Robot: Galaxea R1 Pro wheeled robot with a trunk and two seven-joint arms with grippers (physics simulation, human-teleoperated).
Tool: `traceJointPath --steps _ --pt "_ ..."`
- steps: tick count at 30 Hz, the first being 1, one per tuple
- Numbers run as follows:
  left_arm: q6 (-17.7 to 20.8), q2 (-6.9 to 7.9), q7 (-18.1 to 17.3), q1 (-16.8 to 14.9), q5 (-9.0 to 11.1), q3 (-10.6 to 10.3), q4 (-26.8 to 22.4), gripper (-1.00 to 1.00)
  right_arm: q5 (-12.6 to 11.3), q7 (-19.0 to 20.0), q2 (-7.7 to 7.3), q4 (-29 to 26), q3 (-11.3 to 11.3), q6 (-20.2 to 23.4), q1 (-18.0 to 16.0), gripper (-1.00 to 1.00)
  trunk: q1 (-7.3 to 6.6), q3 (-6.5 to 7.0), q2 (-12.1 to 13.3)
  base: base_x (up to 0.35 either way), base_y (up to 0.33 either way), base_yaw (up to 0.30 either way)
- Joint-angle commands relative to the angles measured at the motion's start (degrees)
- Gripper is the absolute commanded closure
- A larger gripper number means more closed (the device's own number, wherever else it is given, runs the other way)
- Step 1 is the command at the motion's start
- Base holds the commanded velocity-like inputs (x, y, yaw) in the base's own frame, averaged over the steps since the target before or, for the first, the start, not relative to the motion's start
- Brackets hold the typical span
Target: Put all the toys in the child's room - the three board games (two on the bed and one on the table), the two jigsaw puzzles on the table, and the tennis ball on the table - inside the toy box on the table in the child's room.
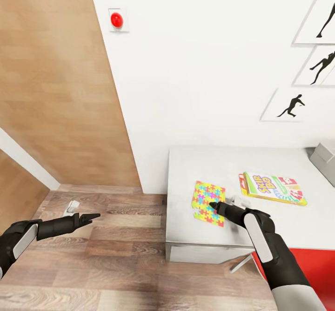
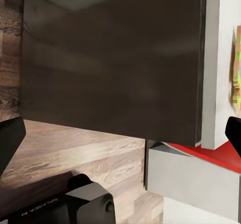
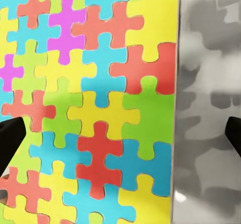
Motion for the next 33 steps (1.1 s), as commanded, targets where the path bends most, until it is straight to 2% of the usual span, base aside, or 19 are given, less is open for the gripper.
traceJointPath --steps 1,10,18,33 --pt "0.4 0.07 0.0 -0.1 0.5 -0.3 0.0 -1.0 -1.0 -0.5 0.0 0.7 0.4 0.1 0.0 -1.0 0.04 -0.1 -0.1 0.0 0.076 0.0" --pt "0.3 0.07 -0.1 -0.1 0.5 -0.3 0.0 -1.0 -1.0 -0.5 -0.01 1.1 2.1 0.1 0.0 -1.0 0.04 -0.11 -0.1 0.0 0.149 0.0" --pt "0.4 0.07 0.0 -0.1 0.5 -0.3 0.0 -1.0 -0.9 -0.5 0.0 1.5 2.2 0.0 -0.1 -1.0 0.04 -0.11 -0.1 0.0 0.135 0.0" --pt "0.4 0.07 0.0 -0.1 0.5 -0.3 0.0 -1.0 -0.9 -0.5 0.0 1.5 2.2 0.0 0.0 -1.0 0.04 -0.11 -0.1 0.021 0.034 0.0"
